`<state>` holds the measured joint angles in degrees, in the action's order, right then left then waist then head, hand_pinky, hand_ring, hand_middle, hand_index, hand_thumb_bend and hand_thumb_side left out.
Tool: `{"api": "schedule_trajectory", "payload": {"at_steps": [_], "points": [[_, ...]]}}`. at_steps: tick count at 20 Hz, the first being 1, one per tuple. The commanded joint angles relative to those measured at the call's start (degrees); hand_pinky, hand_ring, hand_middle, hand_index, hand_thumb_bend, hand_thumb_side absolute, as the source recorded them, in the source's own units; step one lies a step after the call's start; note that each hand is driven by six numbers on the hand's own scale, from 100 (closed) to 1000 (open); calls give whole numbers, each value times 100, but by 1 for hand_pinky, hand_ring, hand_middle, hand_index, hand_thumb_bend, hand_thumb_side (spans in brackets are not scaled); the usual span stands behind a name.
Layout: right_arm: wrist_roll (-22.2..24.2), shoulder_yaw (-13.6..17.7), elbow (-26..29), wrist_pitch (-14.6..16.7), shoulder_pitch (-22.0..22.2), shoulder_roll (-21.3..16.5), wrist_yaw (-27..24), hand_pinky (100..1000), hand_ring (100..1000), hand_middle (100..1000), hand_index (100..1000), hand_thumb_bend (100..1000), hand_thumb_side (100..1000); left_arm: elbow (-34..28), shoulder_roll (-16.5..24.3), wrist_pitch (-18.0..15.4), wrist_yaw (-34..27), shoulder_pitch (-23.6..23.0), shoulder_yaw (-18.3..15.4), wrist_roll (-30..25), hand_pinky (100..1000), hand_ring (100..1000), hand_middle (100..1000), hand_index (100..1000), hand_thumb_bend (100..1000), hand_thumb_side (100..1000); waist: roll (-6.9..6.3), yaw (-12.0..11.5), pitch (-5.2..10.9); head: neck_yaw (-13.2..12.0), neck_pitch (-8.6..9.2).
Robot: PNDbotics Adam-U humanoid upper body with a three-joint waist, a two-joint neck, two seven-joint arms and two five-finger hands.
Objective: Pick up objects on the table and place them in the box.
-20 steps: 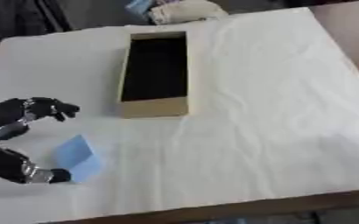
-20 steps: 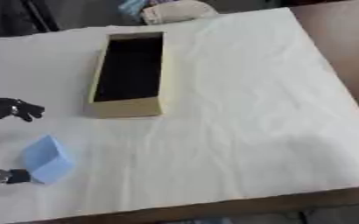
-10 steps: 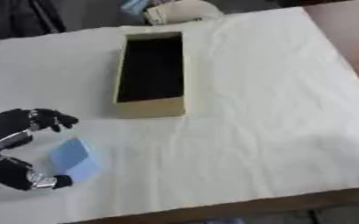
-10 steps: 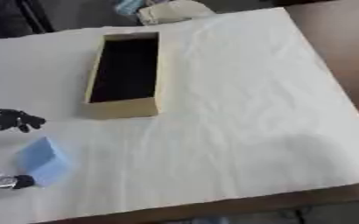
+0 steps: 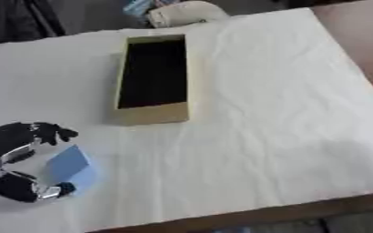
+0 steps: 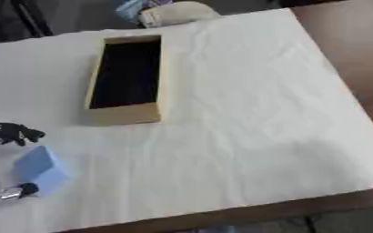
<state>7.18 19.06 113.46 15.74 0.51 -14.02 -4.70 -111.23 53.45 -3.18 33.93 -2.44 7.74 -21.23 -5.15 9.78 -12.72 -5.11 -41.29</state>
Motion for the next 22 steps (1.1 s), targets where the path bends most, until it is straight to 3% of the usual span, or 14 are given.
{"api": "schedule_trajectory", "payload": {"at_steps": [1, 8, 12, 13, 18, 22], "points": [[11, 26, 113, 4, -32, -148, -21, 849, 850, 790, 842, 100, 512, 27, 108, -15, 53, 56, -1, -71, 780, 724, 753, 940, 493, 599, 16, 3, 62, 17, 39], [19, 22, 113, 2, -37, -149, -25, 849, 850, 790, 842, 100, 513, 119, 55, -11, 74, 46, 53, -73, 758, 686, 719, 932, 351, 555, 13, 11, 60, 31, 48], [22, 24, 113, -4, -41, -146, -27, 849, 850, 790, 843, 100, 515, 117, 40, -26, 30, 45, 66, -36, 739, 646, 681, 921, 120, 447, 9, 17, 63, 34, 54], [22, 25, 113, -5, -42, -146, -28, 849, 850, 790, 843, 100, 513, 106, 35, -35, 9, 49, 58, -26, 737, 641, 676, 920, 100, 429, 8, 18, 63, 34, 54], [21, 30, 113, -6, -35, -151, -29, 849, 850, 790, 843, 100, 513, -146, 103, -88, -231, 178, -127, 81, 735, 622, 657, 914, 100, 392, 4, 14, 67, 52, 66], [31, 21, 113, -15, -27, -148, -28, 850, 850, 790, 843, 100, 512, -321, 334, -155, -441, 539, -320, 158, 744, 627, 662, 910, 100, 391, 2, 13, 79, 76, 64]]}}
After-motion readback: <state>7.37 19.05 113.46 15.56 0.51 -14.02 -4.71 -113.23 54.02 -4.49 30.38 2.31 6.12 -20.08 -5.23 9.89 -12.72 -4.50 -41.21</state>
